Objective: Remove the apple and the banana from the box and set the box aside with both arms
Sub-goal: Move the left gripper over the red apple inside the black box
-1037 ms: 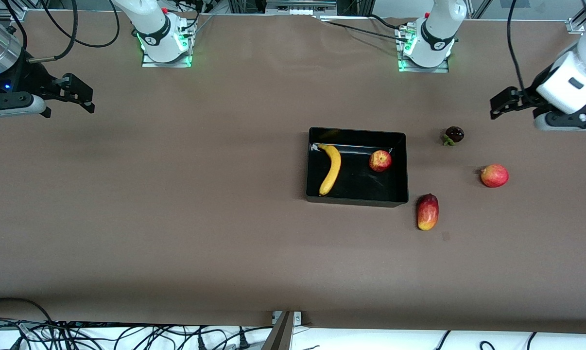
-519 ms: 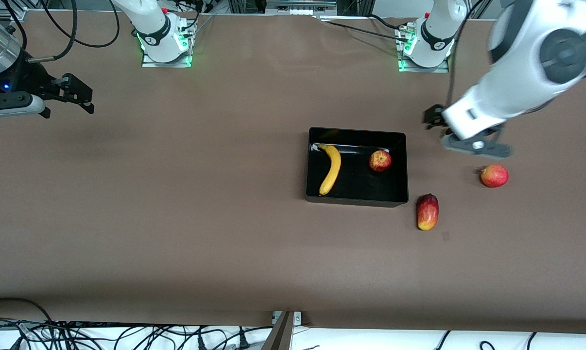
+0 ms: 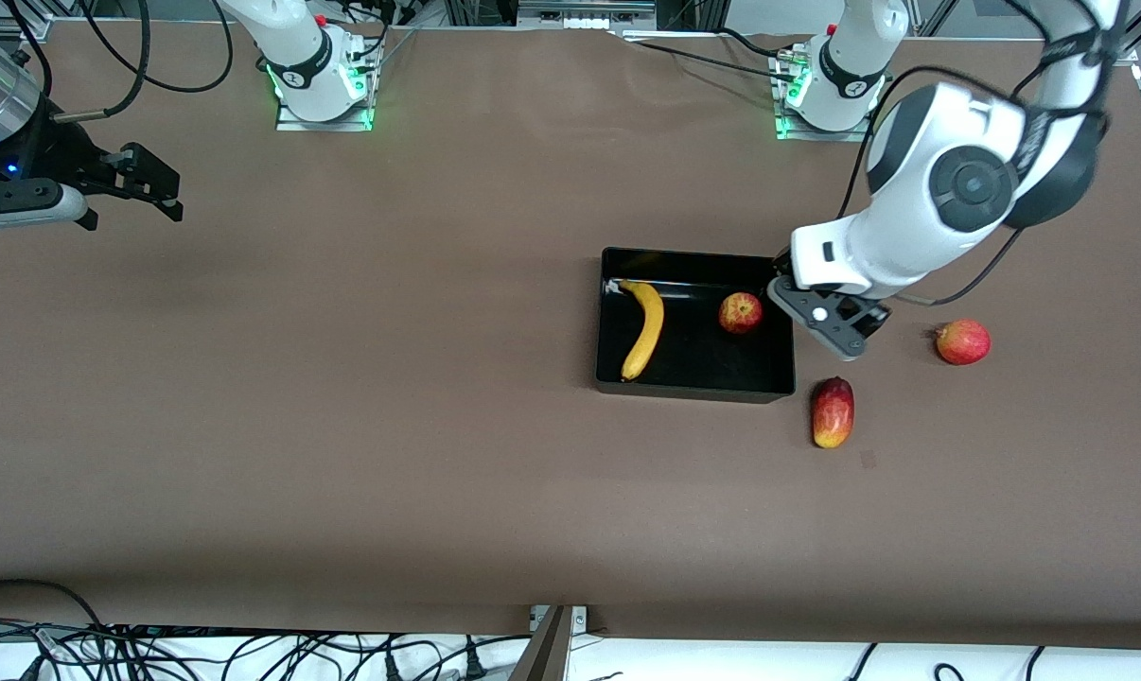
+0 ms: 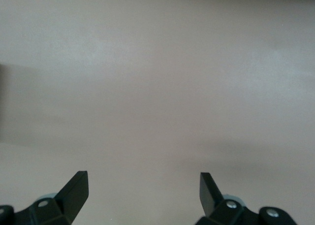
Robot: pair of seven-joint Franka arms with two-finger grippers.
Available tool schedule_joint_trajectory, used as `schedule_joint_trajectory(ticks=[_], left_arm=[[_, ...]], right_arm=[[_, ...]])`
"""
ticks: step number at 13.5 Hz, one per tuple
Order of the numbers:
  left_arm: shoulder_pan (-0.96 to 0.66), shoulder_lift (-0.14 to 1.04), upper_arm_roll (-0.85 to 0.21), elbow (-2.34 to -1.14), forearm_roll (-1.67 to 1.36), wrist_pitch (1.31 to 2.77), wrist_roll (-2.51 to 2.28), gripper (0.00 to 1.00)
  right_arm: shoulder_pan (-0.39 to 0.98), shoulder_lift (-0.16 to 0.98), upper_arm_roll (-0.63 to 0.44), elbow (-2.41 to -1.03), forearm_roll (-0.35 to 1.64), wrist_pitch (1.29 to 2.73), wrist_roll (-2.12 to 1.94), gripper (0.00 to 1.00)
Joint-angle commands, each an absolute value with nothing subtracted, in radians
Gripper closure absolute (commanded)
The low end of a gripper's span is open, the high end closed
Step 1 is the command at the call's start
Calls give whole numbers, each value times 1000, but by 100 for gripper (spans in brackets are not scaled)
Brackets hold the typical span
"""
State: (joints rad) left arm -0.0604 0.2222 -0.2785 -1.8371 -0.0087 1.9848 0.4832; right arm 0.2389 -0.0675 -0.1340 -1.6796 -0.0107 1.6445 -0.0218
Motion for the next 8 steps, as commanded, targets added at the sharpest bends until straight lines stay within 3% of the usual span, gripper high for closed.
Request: schedule_joint_trajectory(ticks=[1, 8], left_arm=[[-57, 215, -311, -1962, -6, 2127, 606, 0], [-112, 325, -318, -2121, 102, 2384, 637, 0]], right_arm=[[236, -60, -137, -1661, -15, 1640, -35, 0], [235, -60, -137, -1661, -15, 1634, -35, 0]])
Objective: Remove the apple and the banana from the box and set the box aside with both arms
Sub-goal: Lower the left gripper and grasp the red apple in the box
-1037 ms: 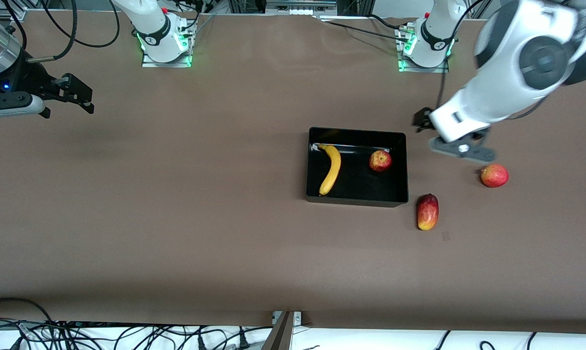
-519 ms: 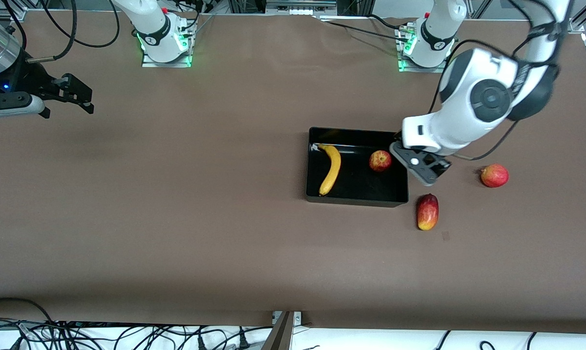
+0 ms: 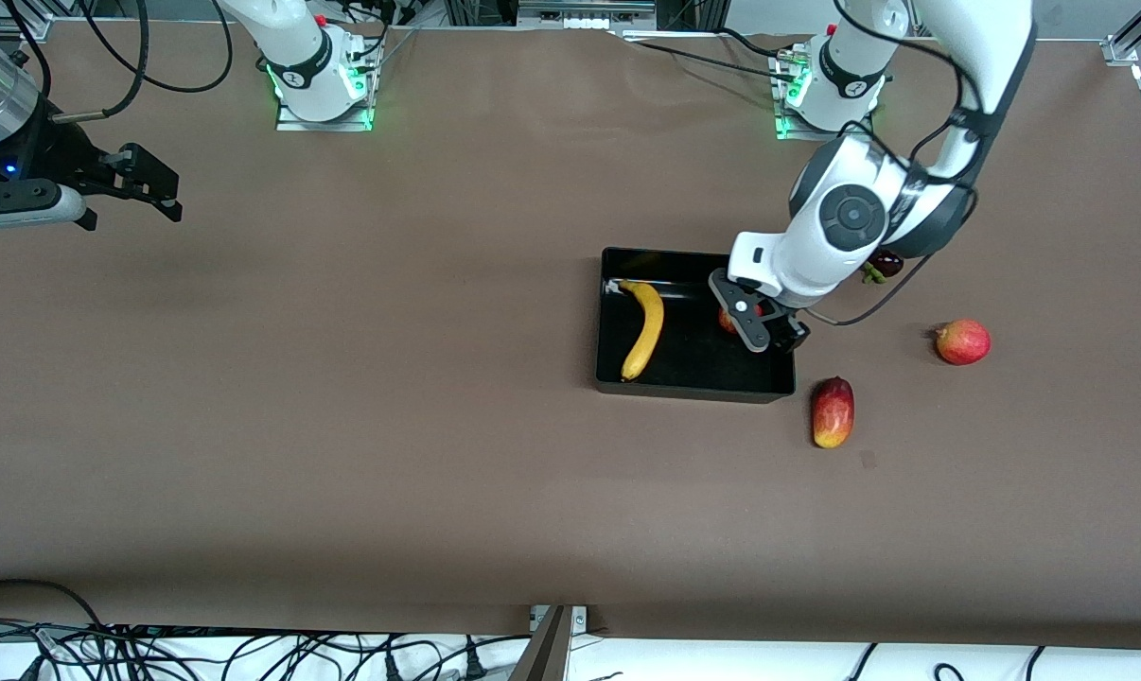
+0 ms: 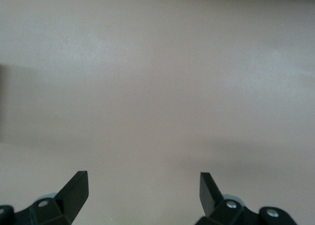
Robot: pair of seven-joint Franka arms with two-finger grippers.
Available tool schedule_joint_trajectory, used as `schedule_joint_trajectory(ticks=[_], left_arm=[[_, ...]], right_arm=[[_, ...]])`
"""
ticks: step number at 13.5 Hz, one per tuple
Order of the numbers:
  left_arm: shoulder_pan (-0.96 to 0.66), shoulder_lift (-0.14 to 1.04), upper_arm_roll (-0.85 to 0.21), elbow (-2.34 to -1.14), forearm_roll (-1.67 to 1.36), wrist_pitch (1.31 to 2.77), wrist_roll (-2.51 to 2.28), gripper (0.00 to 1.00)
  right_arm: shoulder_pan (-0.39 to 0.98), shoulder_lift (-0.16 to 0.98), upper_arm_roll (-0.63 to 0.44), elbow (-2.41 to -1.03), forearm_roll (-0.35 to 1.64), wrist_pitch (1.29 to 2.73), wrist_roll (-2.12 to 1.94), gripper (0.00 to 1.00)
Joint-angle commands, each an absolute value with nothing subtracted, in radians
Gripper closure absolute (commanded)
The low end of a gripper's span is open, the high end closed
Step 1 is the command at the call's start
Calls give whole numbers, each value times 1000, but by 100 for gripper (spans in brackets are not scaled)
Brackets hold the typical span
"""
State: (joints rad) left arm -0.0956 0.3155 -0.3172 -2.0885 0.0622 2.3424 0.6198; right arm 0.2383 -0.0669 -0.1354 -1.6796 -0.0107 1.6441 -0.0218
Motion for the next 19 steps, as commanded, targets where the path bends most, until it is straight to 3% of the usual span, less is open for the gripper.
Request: schedule_joint_trajectory(ticks=[1, 7, 9, 12, 14, 19], left_arm=[[-113, 337, -318, -2135, 153, 2416, 635, 0], [-117, 367, -318, -2218, 317, 2523, 623, 0], [-118, 379, -318, -2218, 348, 2523, 620, 43], [-118, 379, -318, -2218, 348, 2522, 620, 85], [-117, 359, -318, -2211, 350, 2508, 620, 93], [-97, 233, -325, -2149, 185, 2363, 620, 91]], right_arm=[[235, -60, -138, -1661, -15, 1634, -35, 0], [235, -60, -137, -1661, -15, 1638, -35, 0], [235, -60, -138, -1661, -14, 1640, -35, 0], [235, -60, -138, -1661, -14, 1641, -35, 0], [235, -60, -137, -1661, -14, 1643, -34, 0], [238, -61, -135, -1661, -14, 1641, -28, 0]])
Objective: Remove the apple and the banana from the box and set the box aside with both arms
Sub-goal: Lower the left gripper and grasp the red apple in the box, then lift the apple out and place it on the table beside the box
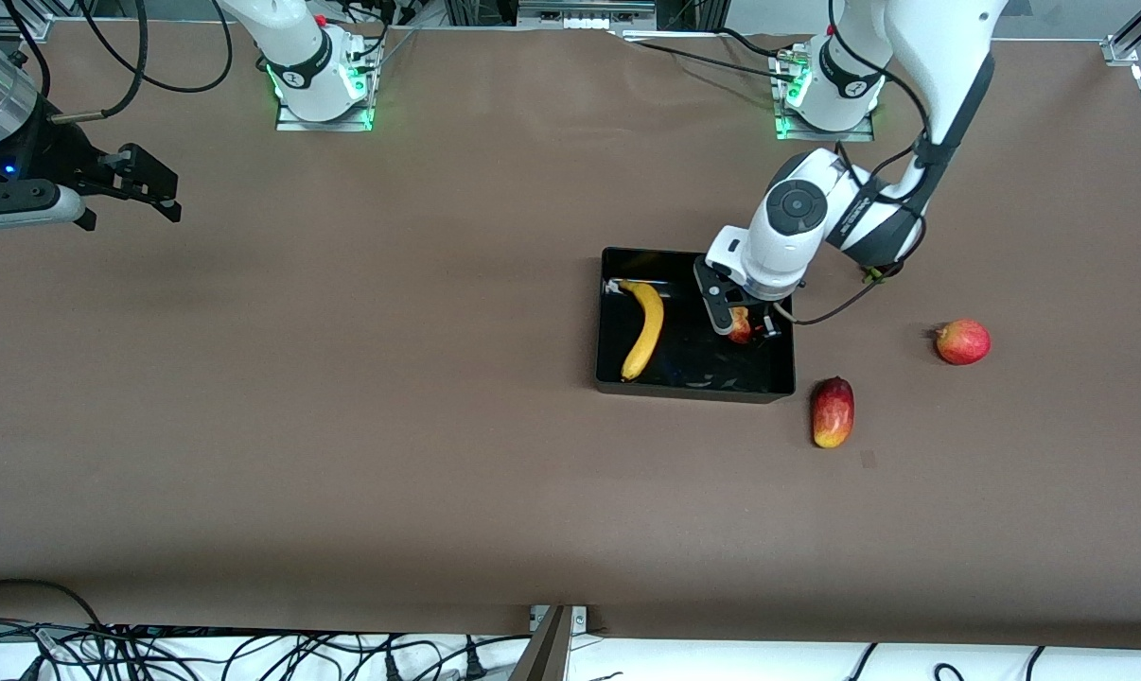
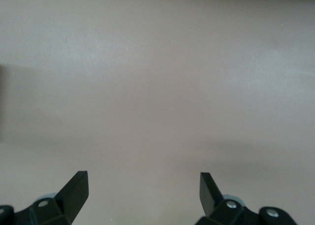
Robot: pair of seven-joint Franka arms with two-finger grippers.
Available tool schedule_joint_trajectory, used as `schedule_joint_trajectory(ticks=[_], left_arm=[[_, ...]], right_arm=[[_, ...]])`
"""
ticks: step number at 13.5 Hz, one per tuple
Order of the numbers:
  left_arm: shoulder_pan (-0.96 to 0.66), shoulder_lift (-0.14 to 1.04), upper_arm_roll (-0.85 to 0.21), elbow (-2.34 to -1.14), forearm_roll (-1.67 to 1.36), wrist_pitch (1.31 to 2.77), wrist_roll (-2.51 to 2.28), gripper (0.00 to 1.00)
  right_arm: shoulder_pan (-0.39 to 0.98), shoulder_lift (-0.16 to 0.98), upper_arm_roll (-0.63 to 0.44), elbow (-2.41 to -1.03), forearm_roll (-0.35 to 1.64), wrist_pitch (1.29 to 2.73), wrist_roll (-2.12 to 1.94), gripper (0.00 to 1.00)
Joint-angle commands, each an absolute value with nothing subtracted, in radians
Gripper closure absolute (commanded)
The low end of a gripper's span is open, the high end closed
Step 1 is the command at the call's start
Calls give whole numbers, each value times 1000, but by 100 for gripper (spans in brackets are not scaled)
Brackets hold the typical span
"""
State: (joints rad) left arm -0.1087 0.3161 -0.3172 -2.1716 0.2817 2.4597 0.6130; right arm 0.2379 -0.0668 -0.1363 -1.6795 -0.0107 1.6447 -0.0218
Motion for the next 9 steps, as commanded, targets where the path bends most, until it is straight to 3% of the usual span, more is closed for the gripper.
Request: schedule_joint_trajectory(ticks=[1, 4, 6, 9], left_arm=[[-88, 206, -324, -2105, 98, 2277, 620, 91], [-35, 161, -267, -1981, 34, 2012, 597, 90], [-20, 147, -191, -1982, 40, 1909, 583, 90], [-8, 201, -137, -2083, 51, 1975, 589, 89]], right_arm=[[239, -61, -135, -1661, -14, 1641, -28, 0], [238, -61, -135, -1661, -12, 1638, -29, 0], [238, -61, -135, -1661, -12, 1638, -31, 0], [238, -61, -135, -1661, -14, 1638, -35, 0]])
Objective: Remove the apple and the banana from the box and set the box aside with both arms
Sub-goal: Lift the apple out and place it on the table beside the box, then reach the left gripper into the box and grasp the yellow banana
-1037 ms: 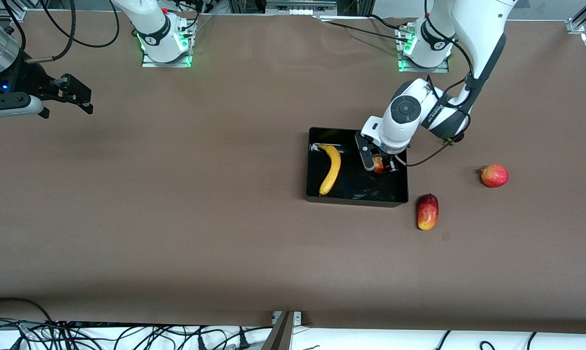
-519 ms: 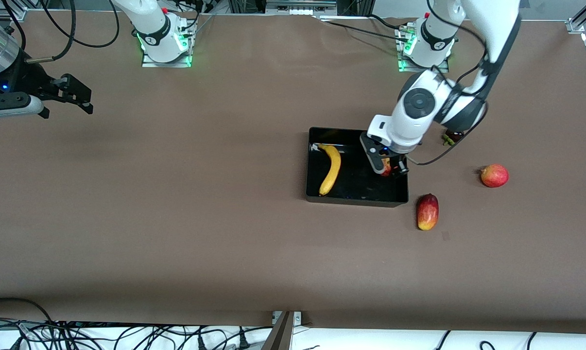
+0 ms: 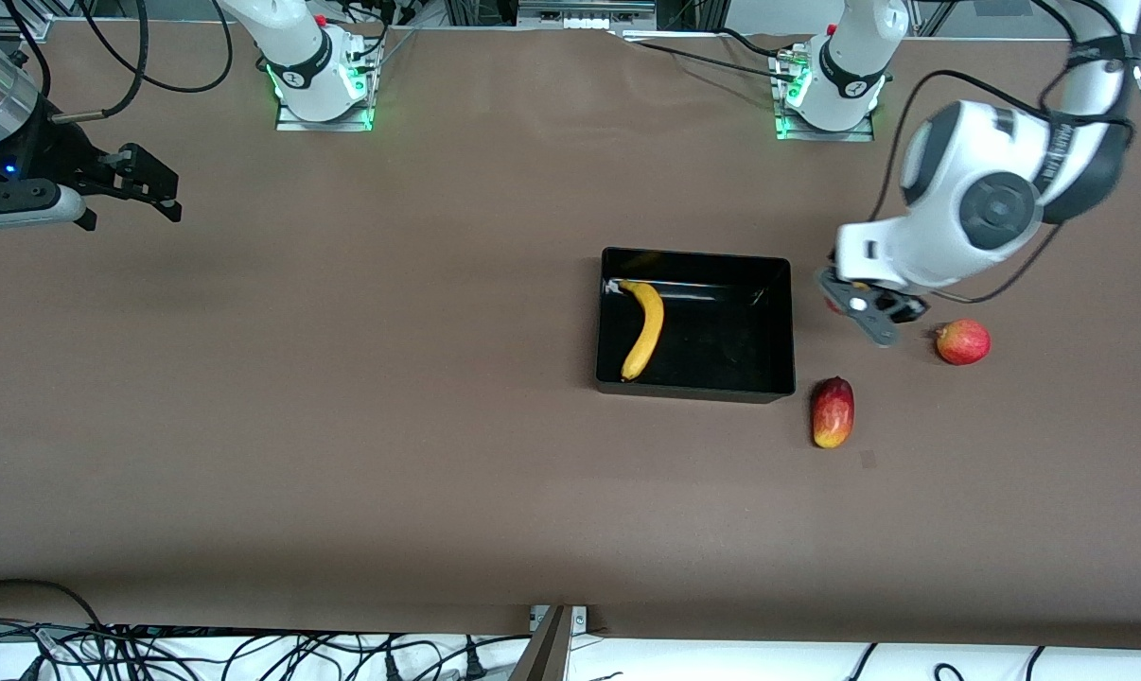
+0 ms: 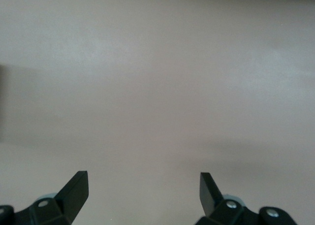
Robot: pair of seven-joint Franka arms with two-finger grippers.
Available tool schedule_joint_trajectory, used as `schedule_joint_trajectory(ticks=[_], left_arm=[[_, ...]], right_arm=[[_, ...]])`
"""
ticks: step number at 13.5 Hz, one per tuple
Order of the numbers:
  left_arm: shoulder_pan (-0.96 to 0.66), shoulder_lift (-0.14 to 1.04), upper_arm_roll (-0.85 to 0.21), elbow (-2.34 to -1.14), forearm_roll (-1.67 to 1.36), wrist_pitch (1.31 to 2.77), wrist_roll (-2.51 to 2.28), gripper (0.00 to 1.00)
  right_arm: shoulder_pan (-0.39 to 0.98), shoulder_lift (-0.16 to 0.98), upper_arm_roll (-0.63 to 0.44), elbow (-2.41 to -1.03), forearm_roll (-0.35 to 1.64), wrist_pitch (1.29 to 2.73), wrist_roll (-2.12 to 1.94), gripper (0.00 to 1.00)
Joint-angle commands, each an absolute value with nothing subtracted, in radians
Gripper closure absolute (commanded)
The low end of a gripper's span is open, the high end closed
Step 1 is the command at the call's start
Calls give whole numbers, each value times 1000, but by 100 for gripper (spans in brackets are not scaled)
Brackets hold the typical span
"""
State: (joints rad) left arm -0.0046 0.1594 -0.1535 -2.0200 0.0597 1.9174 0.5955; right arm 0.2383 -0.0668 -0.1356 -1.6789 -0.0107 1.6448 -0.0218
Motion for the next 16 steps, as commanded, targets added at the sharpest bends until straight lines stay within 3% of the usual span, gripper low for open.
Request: schedule_joint_trajectory(ticks=[1, 3, 6, 7, 8, 9, 11, 16], left_arm=[[-8, 206, -127, -2156, 64, 2081, 594, 89], [-6, 222, -127, -2264, 69, 2257, 592, 87], [-11, 256, -127, -2287, 124, 2311, 583, 76], [-15, 267, -127, -2290, 136, 2331, 583, 60], [-18, 268, -127, -2290, 137, 2335, 583, 17], [-18, 256, -129, -2289, 137, 2332, 583, 0], [-15, 194, -130, -2264, 133, 2292, 578, 0], [-64, 184, -214, -2021, 51, 2011, 273, 0]], right_arm=[[238, -61, -135, -1661, -14, 1638, -35, 0], [238, -61, -135, -1661, -14, 1635, -35, 0], [238, -61, -137, -1661, -15, 1634, -35, 0], [238, -60, -137, -1661, -17, 1631, -37, 0], [238, -61, -137, -1661, -17, 1631, -37, 0], [238, -61, -137, -1661, -17, 1632, -37, 0], [238, -60, -137, -1661, -17, 1638, -37, 0], [238, -60, -137, -1661, -17, 1631, -35, 0]])
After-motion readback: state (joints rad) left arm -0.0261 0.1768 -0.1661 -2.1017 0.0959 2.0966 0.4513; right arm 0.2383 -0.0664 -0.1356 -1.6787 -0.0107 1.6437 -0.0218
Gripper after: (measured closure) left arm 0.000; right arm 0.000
